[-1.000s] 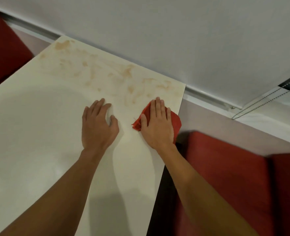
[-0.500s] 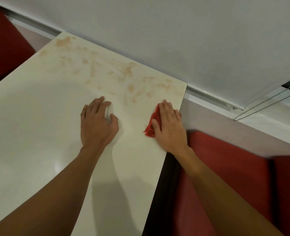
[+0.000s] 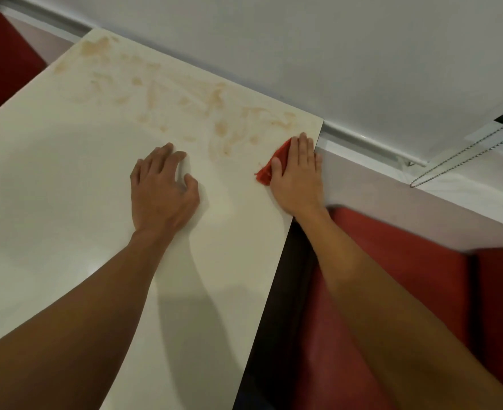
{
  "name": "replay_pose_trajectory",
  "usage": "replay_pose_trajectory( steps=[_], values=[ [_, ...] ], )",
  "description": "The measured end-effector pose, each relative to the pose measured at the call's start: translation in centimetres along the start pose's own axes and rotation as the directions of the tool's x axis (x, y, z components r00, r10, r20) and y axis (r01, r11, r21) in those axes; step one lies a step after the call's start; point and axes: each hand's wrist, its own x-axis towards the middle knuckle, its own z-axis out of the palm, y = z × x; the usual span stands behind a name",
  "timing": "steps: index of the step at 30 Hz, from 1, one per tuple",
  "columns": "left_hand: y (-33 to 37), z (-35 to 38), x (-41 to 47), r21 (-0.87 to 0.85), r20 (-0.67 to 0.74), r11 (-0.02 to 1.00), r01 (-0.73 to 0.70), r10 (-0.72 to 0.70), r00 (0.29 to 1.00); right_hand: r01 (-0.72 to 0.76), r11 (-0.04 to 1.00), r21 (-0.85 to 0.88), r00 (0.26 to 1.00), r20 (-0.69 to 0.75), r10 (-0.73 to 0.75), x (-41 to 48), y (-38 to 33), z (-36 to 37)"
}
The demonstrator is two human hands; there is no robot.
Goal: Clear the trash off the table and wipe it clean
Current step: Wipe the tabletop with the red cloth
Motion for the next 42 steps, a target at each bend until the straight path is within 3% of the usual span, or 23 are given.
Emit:
replay_pose_trajectory(
  steps=[5, 12, 20, 28, 36, 42],
  values=[
    [-0.2, 0.2, 0.1, -0.001, -0.014, 1.000, -0.015, 0.015, 1.000, -0.054, 0.998, 0.037, 0.998, 0.018, 0.054, 6.2, 1.2, -0.6],
    [0.0, 0.0, 0.1, -0.008, -0.020, 1.000, -0.019, 0.019, 1.000, 0.063, 0.998, 0.028, 0.998, -0.005, -0.063, -1.8, 0.1, 0.6],
    [-0.2, 0.2, 0.1, -0.004, -0.037, 1.000, -0.028, 0.028, 0.999, -0.039, 0.997, 0.061, 0.999, 0.001, 0.039, 8.0, 1.7, -1.2],
    [-0.1, 0.2, 0.1, 0.000, -0.039, 1.000, -0.023, 0.023, 0.999, 0.224, 0.974, 0.012, 0.974, 0.017, -0.225, -5.9, -0.6, 0.0],
    [0.0, 0.2, 0.1, 0.009, -0.037, 1.000, -0.017, 0.017, 0.999, -0.024, 0.999, -0.034, 0.999, 0.039, 0.025, 7.1, 0.2, -1.1],
    [-0.1, 0.1, 0.1, 0.003, -0.033, 1.000, -0.011, 0.011, 0.999, 0.125, 0.992, 0.009, 0.992, 0.009, -0.125, -4.1, -1.9, -0.3]
  ],
)
